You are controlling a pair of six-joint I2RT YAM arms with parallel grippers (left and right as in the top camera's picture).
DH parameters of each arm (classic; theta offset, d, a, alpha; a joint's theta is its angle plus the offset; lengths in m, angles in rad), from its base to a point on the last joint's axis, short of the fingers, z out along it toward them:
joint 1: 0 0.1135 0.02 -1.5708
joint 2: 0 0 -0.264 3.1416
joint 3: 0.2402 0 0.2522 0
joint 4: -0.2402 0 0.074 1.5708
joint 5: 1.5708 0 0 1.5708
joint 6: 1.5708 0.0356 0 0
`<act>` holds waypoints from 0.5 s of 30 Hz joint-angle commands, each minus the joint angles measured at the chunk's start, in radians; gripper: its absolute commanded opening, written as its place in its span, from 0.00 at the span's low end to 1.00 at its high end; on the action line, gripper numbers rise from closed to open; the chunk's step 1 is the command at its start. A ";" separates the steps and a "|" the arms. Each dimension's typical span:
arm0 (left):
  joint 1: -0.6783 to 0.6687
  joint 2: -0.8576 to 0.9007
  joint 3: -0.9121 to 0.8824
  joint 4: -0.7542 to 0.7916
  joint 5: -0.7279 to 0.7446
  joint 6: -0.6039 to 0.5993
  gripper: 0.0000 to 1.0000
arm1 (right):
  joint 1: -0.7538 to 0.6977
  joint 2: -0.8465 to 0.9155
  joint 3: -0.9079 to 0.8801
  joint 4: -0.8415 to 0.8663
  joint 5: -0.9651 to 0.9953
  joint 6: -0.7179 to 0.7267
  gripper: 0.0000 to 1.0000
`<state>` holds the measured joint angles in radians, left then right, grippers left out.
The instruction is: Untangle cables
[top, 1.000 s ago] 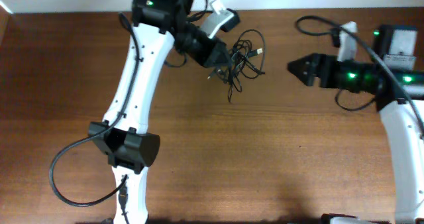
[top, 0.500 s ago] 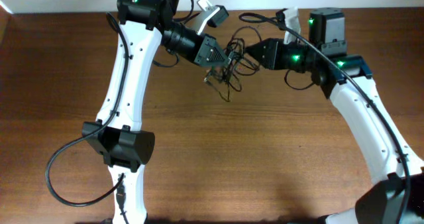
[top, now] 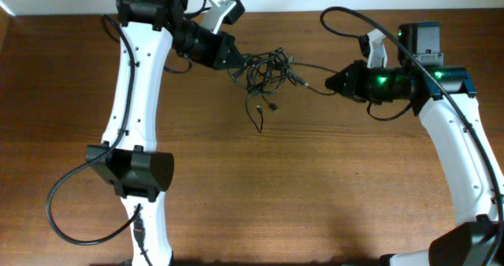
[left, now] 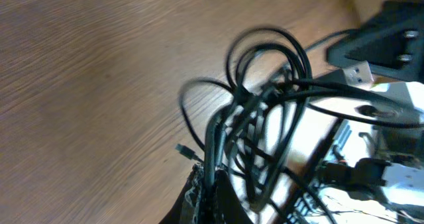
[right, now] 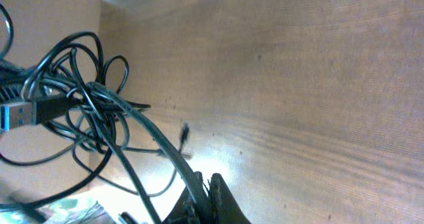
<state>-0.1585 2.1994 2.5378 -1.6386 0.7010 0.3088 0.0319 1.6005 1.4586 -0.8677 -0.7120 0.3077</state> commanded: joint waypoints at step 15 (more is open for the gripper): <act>0.186 -0.005 0.023 0.036 -0.677 -0.192 0.00 | -0.051 -0.035 0.006 -0.384 0.377 -0.121 0.04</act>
<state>0.0551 2.2002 2.5389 -1.6039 0.0952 0.1745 -0.0235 1.5940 1.4651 -1.2510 -0.4061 0.2028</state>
